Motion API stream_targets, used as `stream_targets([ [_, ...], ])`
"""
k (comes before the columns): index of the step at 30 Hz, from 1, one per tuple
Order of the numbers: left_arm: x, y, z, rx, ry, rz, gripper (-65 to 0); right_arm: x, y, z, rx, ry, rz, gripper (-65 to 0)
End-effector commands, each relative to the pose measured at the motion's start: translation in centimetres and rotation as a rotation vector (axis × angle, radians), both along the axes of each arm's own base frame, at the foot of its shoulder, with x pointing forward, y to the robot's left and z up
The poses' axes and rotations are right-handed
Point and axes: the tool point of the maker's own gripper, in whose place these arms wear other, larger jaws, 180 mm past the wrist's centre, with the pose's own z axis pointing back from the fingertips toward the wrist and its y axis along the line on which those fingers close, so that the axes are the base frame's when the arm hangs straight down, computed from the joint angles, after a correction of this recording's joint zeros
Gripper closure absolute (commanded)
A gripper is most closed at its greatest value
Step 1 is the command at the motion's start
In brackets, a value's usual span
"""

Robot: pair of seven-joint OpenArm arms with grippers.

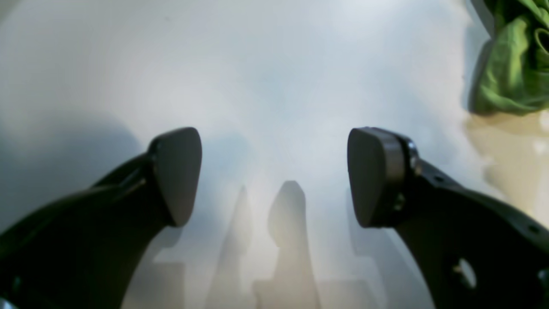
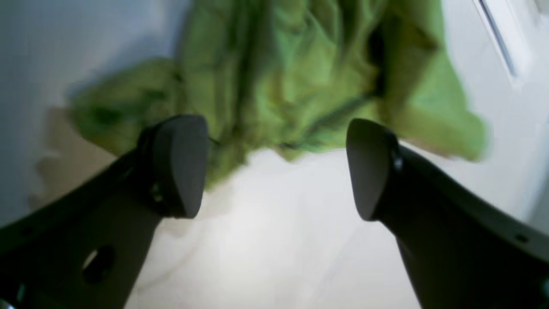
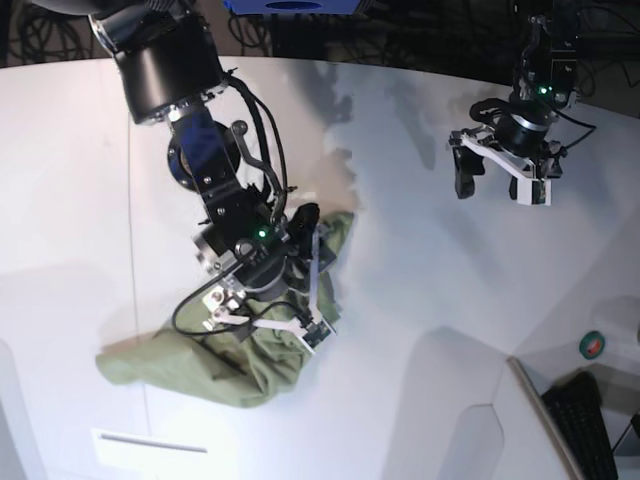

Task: Layout the t-shirt on the table in an organized manner, then fold the t-shirt properly
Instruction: 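Drag the grasped fabric with the right gripper and regrasp the shirt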

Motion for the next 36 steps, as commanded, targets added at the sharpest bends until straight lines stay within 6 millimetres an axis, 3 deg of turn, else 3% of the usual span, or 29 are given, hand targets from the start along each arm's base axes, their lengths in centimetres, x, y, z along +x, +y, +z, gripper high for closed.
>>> stream_targets([
  [1, 0.7, 0.5, 1.1, 0.012, -0.042, 0.001, -50.4, 1.6, 0.5, 1.2, 0.034, -0.039, -0.009, -45.9],
  [7, -0.3, 0.6, 0.6, 0.019, -0.018, -0.002, -50.4, 2.8, 1.2, -1.7, 0.085, 0.088, -0.028, -42.3],
  [12, -0.4, 0.7, 0.5, 0.022, -0.015, -0.002, -50.4, 3.0, 1.2, -3.4, 0.097, 0.093, -0.033, -15.0],
  [14, -0.4, 0.8, 0.5, 0.025, -0.013, -0.003, -50.4, 3.0, -0.3, -4.2, 0.093, 0.118, -0.074, -0.8],
  [15, -0.4, 0.8, 0.4, 0.025, -0.012, -0.002, -50.4, 2.9, -0.9, -4.7, 0.100, 0.132, -0.099, 0.0],
  [18, -0.4, 0.8, 0.4, 0.025, -0.012, -0.002, -50.4, 2.5, -2.1, -4.9, 0.128, 0.145, -0.149, 0.0],
  [24, -0.2, 0.7, 0.5, 0.023, -0.016, -0.001, -50.2, -1.2, -4.3, -0.6, 0.140, 0.060, -0.182, 0.0],
  [28, 0.0, 0.7, 0.6, 0.023, -0.020, -0.002, -50.2, -4.0, -6.3, 0.5, 0.134, 0.027, -0.204, 0.0],
  [31, 0.3, 0.5, 0.7, 0.021, -0.025, -0.006, -50.2, -4.1, -6.7, 0.5, 0.136, 0.026, -0.217, 0.0],
  [33, 0.4, 0.6, 0.7, 0.021, -0.029, -0.003, -50.2, -3.1, -5.2, 1.4, 0.169, 0.014, -0.210, 0.0],
  [34, 0.4, 0.7, 0.7, 0.021, -0.028, -0.001, -50.2, -2.5, -4.4, 1.7, 0.189, 0.014, -0.211, -6.0],
  [36, 0.5, 0.6, 0.9, 0.021, -0.034, -0.004, -50.2, -1.3, -3.3, 1.4, 0.194, 0.031, -0.202, -27.6],
])
